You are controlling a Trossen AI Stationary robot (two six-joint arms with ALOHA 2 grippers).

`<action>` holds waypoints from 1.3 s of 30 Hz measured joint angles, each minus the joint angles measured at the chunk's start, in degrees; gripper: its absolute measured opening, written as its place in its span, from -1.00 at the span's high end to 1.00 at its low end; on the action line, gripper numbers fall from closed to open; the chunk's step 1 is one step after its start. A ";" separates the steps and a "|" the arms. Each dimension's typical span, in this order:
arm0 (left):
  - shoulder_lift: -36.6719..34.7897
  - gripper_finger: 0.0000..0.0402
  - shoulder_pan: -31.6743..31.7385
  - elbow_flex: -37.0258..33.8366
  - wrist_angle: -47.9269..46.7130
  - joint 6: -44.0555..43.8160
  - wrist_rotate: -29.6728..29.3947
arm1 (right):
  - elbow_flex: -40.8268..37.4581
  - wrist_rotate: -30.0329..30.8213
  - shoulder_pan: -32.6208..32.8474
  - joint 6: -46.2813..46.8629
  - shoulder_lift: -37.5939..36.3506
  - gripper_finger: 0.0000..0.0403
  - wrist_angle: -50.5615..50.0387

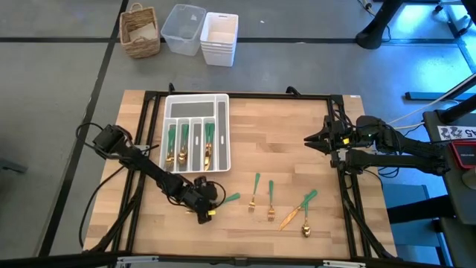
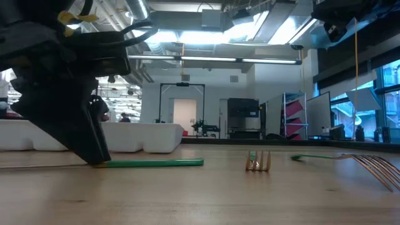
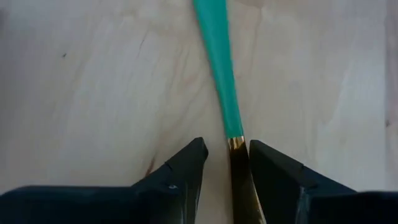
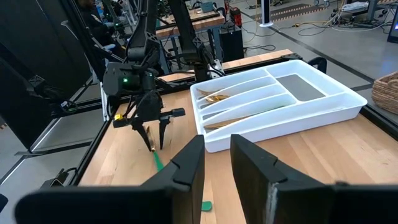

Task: Sort silverware
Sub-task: Put the green knife into the white silverware tray

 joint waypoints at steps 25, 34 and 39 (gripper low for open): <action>0.43 0.56 0.04 0.32 1.02 4.80 -2.41 | 0.00 0.01 0.01 0.00 0.00 0.60 0.00; 2.97 0.56 0.06 0.68 -1.39 4.82 -1.00 | 0.00 0.01 0.01 0.00 0.00 0.60 0.00; 3.00 0.56 0.09 0.74 -2.09 3.60 -0.96 | 0.00 0.01 -0.01 0.00 0.00 0.60 0.00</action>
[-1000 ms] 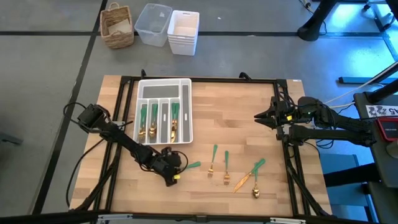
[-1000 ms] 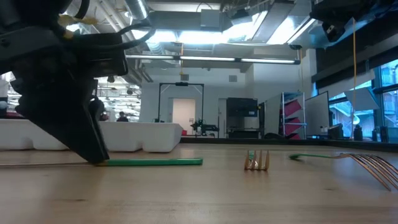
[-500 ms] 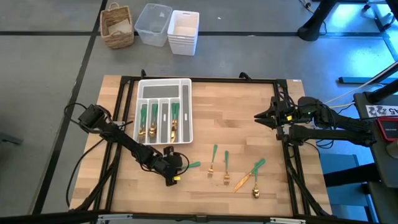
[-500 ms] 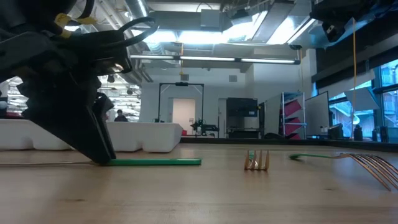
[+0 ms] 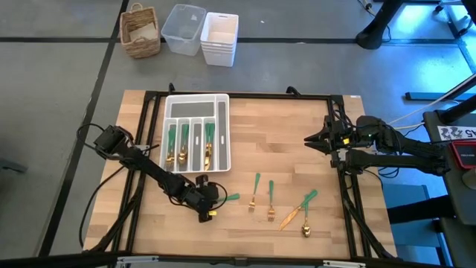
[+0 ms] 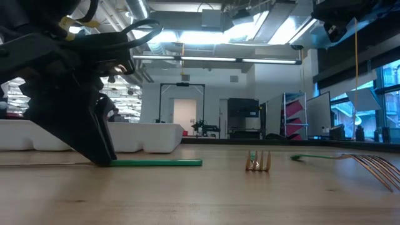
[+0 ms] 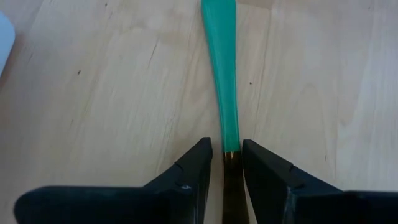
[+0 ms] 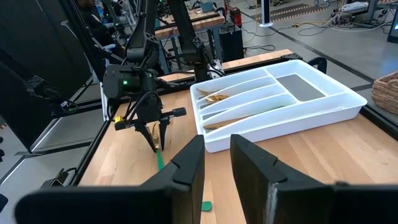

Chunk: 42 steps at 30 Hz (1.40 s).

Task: Sort silverware
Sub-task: Put the green knife into the white silverware tray

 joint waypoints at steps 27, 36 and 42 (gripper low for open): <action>-0.73 0.92 0.57 -0.70 8.14 -12.24 -1.50 | 0.00 0.00 0.02 0.00 0.00 0.60 -0.01; -0.62 0.90 0.61 -0.74 15.54 -15.82 -1.11 | 0.00 -0.01 0.02 0.00 0.00 0.60 -0.02; -0.79 0.93 0.66 -0.63 17.35 -18.33 -1.74 | 0.00 -0.02 0.00 0.00 0.00 0.60 -0.02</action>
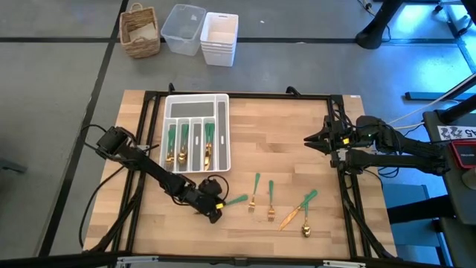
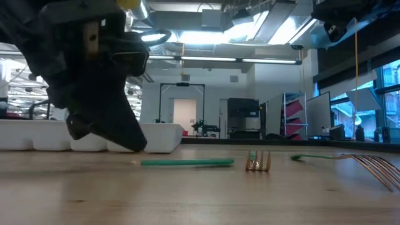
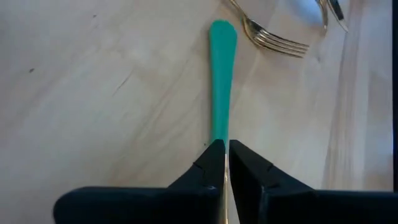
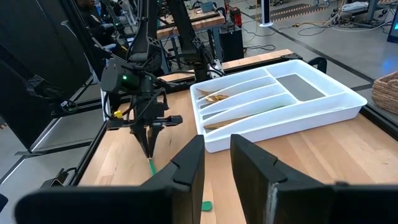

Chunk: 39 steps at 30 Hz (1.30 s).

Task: Sort silverware
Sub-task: Put the green knife into the white silverware tray

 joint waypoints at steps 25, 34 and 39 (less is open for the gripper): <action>-0.15 0.41 2.78 0.20 2.57 16.42 2.93 | 0.00 0.00 0.00 0.00 0.00 0.60 0.00; -0.18 0.37 2.45 0.20 -0.45 24.95 3.08 | 0.00 0.00 0.00 0.00 0.00 0.60 0.00; -0.13 0.37 2.26 0.20 -0.45 27.17 3.16 | 0.00 0.00 0.02 0.00 0.00 0.60 0.02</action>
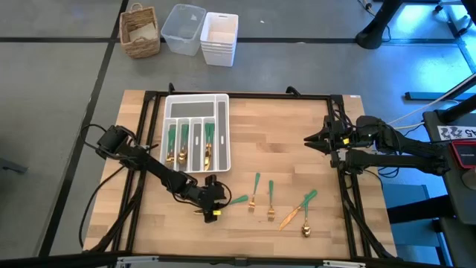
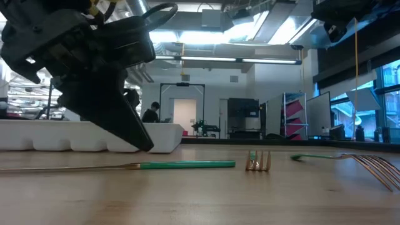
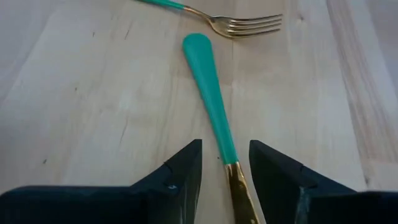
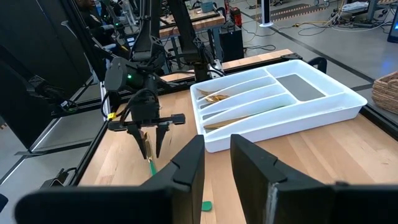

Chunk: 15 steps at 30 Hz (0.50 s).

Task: Sort silverware
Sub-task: Put the green knife into the white silverware tray

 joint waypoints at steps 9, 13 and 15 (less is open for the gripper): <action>2.54 0.37 -0.84 0.00 0.66 0.87 0.05 | 0.00 0.00 -0.01 0.00 0.00 0.60 0.03; 3.45 0.37 -0.86 0.16 0.55 2.02 -0.24 | 0.00 0.00 0.00 0.00 0.00 0.60 0.04; 3.78 0.37 -0.86 0.27 -0.31 3.37 -0.45 | 0.00 0.00 -0.02 0.00 0.00 0.60 0.07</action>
